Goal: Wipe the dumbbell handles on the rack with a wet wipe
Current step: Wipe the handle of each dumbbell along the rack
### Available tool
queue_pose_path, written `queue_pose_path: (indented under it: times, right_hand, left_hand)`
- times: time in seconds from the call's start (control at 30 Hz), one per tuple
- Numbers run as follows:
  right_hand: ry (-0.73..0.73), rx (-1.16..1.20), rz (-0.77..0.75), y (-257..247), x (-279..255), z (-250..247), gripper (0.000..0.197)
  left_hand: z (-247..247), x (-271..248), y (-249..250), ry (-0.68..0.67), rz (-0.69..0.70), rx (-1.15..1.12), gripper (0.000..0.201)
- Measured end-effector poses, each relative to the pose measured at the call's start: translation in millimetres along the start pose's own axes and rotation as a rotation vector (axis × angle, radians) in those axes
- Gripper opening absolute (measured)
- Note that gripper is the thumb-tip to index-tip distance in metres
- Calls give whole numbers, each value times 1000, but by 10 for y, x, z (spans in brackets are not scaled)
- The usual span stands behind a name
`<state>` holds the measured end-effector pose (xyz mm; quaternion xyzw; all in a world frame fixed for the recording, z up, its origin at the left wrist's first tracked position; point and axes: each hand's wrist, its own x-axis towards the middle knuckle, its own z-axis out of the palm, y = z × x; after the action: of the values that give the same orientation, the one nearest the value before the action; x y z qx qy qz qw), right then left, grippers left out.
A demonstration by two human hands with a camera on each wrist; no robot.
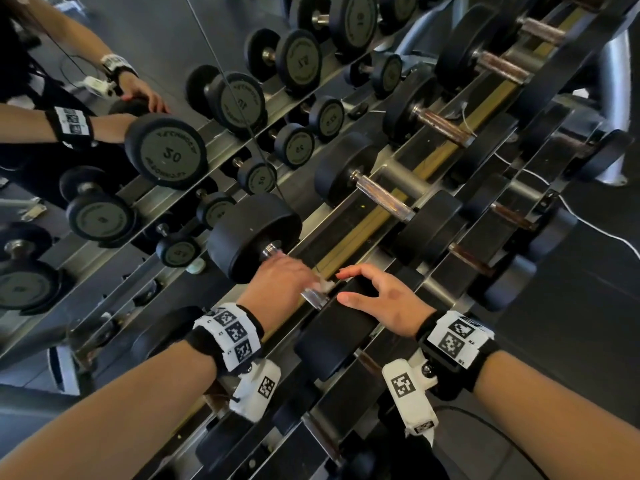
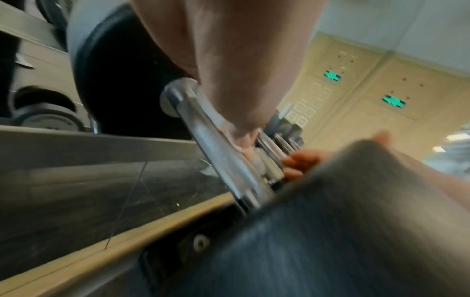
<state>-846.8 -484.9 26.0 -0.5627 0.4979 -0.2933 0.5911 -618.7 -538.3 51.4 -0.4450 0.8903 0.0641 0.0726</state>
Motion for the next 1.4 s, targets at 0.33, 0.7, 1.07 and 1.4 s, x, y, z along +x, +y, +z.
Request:
queue_pose_path:
  times: [0.33,0.7,1.07,1.4]
  right_hand:
    - [-18,-19,11,-55,-19,-21,39]
    - [-24,-23,16,-36,2,-21,35]
    - [-22,-11,-15,-69,-24,7,45]
    - [-25,-24,-23,-69,-20,-5,51]
  left_hand:
    - [-73,-55,-179,3,-98,-186,41]
    - [23,-676,143,253,-490,-523,30]
    - [247,-420,182,483,-1008,-1605,25]
    - [358,-141,284,594,-1073,-1595,37]
